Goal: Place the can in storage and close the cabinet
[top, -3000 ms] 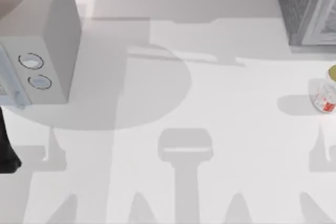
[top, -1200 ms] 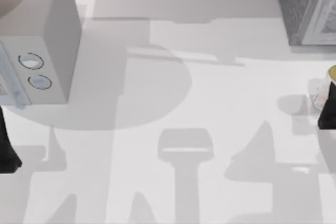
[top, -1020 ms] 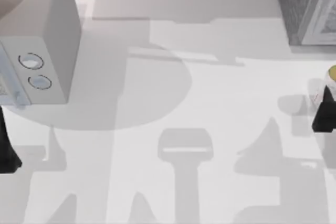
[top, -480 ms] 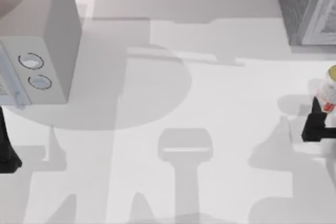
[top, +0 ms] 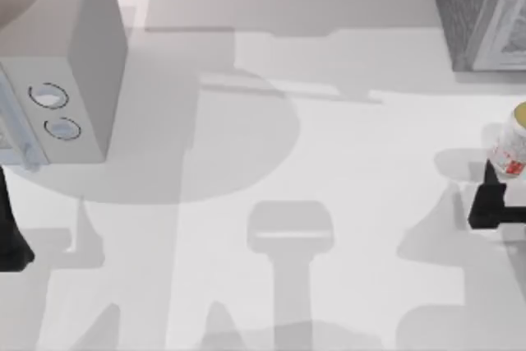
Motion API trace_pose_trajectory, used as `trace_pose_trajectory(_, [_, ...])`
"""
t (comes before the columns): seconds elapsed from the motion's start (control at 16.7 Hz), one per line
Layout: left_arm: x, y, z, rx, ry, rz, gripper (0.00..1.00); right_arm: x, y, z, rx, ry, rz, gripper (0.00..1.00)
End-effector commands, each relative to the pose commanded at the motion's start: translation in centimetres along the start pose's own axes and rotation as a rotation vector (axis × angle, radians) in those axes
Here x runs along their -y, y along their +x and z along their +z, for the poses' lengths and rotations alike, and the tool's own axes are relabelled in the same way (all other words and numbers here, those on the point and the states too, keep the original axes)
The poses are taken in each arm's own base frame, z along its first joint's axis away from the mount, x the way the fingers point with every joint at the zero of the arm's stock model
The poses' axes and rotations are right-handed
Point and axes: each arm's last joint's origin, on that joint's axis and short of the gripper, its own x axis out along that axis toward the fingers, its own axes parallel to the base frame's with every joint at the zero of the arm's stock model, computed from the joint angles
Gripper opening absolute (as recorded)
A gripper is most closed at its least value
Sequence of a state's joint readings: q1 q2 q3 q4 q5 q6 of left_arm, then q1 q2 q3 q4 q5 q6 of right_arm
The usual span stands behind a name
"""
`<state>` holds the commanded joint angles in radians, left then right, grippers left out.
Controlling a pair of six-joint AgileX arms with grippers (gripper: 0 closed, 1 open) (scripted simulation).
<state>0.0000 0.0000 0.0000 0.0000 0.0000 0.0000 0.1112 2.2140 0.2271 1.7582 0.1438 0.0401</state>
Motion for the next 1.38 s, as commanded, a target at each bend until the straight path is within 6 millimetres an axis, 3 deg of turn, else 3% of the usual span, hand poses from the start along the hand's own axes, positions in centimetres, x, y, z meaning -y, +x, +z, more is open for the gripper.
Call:
trace_pose_trajectory(0.84, [0.0,0.0,0.0,0.000,0.000,0.000,1.00,-0.1,5.4,0.8,0.031,0.003,0.003,1.00])
trace_pose_trajectory(1.26, [0.0,0.0,0.0,0.000,0.000,0.000,1.00,-0.1,5.8,0.8,0.031,0.003,0.003,1.00])
trace_pose_trajectory(1.38, [0.0,0.0,0.0,0.000,0.000,0.000,1.00,-0.1,5.8,0.8,0.031,0.003,0.003,0.85])
